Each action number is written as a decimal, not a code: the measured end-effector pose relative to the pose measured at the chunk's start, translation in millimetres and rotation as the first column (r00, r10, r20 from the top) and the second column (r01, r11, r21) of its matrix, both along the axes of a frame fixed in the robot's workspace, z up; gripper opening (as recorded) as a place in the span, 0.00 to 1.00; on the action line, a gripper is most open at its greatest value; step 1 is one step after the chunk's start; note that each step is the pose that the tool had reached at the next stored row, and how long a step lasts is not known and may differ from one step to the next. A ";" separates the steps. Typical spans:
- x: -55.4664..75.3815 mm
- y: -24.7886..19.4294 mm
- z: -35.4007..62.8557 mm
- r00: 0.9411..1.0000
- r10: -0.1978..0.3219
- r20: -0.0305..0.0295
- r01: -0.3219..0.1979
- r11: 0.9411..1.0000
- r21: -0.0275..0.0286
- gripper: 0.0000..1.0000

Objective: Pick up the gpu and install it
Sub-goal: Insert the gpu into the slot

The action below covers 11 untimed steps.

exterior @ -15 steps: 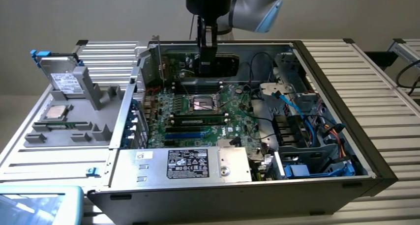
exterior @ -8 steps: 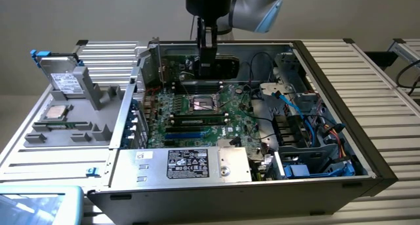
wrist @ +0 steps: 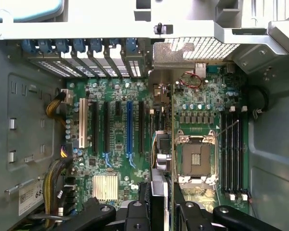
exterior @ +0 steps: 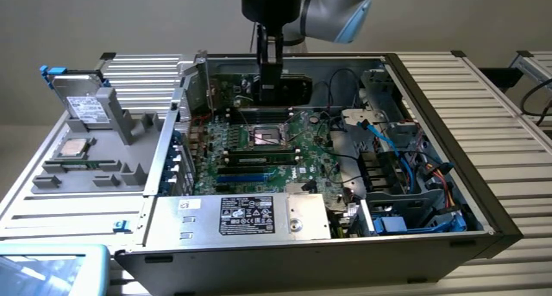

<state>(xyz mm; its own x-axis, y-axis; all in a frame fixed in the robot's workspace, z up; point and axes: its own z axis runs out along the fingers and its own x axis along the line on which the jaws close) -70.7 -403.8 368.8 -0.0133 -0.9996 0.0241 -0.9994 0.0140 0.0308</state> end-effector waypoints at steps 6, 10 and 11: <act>-3.2 0.0 -0.8 1.000 0.000 0.000 0.000 1.000 0.000 0.28; -6.3 -0.1 -1.8 1.000 0.000 0.000 0.000 1.000 0.000 0.28; -7.1 -0.3 -2.2 1.000 0.000 0.000 0.000 1.000 0.000 0.28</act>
<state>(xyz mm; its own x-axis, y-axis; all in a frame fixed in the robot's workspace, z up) -77.7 -404.1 366.7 -0.0133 -0.9996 0.0242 -0.9994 0.0141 0.0308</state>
